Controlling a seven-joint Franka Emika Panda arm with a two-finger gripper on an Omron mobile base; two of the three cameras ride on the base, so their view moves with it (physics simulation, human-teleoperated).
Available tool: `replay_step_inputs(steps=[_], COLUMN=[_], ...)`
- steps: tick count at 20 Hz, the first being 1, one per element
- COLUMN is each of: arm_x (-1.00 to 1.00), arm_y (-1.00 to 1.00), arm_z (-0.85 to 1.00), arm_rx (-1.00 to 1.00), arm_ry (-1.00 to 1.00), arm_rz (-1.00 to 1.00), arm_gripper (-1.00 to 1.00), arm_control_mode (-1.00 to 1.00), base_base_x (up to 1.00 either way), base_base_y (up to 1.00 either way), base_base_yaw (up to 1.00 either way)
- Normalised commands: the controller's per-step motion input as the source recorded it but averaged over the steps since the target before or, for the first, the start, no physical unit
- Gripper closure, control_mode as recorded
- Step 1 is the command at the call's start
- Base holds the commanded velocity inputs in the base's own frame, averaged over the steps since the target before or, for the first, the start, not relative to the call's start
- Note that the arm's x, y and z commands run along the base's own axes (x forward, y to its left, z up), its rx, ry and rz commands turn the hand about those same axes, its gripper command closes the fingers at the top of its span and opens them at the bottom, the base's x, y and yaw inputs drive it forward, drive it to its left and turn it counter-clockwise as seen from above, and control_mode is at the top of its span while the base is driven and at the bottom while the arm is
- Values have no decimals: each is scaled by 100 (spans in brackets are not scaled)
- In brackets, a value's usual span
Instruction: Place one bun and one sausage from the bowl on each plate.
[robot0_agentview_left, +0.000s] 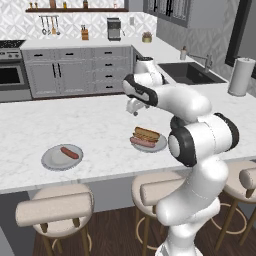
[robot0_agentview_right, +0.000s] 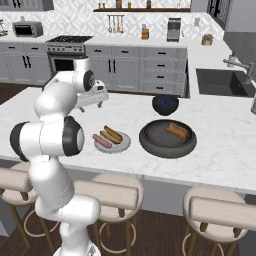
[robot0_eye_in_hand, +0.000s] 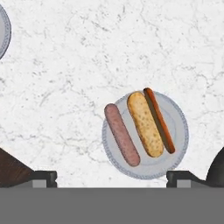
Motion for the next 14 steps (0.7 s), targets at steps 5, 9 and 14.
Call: replay_step_inputs(steps=[5, 9, 14], arm_x=[0, 0, 0], arm_y=[-100, -100, -100], arm_z=[30, 29, 27], arm_rx=[-1, -1, -1], arm_ry=[-7, -6, -5], arm_rz=[-2, -2, -2], arm_gripper=[-100, -100, -100], arm_control_mode=[-100, -100, -100], base_base_x=[0, 0, 0], base_base_y=[0, 0, 0], base_base_yaw=[0, 0, 0])
